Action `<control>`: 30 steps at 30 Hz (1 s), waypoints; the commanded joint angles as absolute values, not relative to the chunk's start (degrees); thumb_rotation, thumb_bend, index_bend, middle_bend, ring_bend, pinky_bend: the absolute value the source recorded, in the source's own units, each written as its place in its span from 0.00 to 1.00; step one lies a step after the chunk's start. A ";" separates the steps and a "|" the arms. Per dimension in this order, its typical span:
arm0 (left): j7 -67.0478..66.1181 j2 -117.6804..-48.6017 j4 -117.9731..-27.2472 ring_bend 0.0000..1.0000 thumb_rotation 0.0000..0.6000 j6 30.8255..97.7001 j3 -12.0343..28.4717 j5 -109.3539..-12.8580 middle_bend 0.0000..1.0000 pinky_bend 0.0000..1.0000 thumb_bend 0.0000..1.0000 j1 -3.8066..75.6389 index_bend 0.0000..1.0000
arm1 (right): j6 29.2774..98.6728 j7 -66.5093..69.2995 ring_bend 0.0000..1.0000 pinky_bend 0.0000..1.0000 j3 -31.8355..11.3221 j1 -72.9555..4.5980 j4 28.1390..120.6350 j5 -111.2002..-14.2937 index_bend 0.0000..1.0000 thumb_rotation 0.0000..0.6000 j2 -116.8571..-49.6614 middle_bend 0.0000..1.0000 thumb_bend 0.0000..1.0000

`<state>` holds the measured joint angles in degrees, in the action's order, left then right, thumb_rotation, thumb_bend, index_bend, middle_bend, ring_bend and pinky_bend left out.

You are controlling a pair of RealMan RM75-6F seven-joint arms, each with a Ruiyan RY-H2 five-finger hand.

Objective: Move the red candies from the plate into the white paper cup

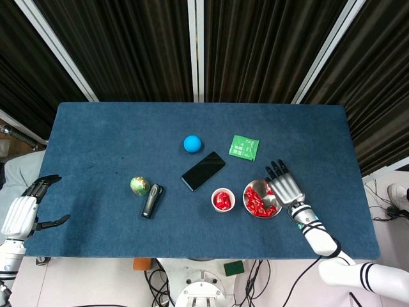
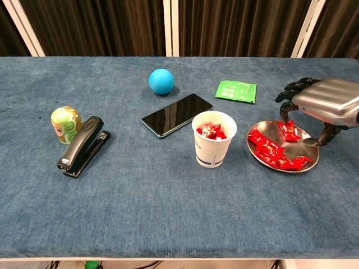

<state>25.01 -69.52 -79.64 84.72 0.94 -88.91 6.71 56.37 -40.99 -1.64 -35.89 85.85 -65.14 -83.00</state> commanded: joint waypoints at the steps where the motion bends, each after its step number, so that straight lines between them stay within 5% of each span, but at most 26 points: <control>1: 25.05 -69.54 -79.59 0.13 1.00 84.74 0.92 -88.90 0.16 0.25 0.10 6.68 0.19 | 56.43 -40.99 0.00 0.00 -1.64 -35.89 85.74 -65.00 0.38 1.00 -83.10 0.08 0.26; 30: 25.10 -69.74 -79.36 0.13 1.00 84.70 0.86 -88.77 0.16 0.25 0.10 6.64 0.19 | 57.37 -40.05 0.00 0.00 -0.68 -35.66 84.81 -66.75 0.45 1.00 -84.13 0.08 0.28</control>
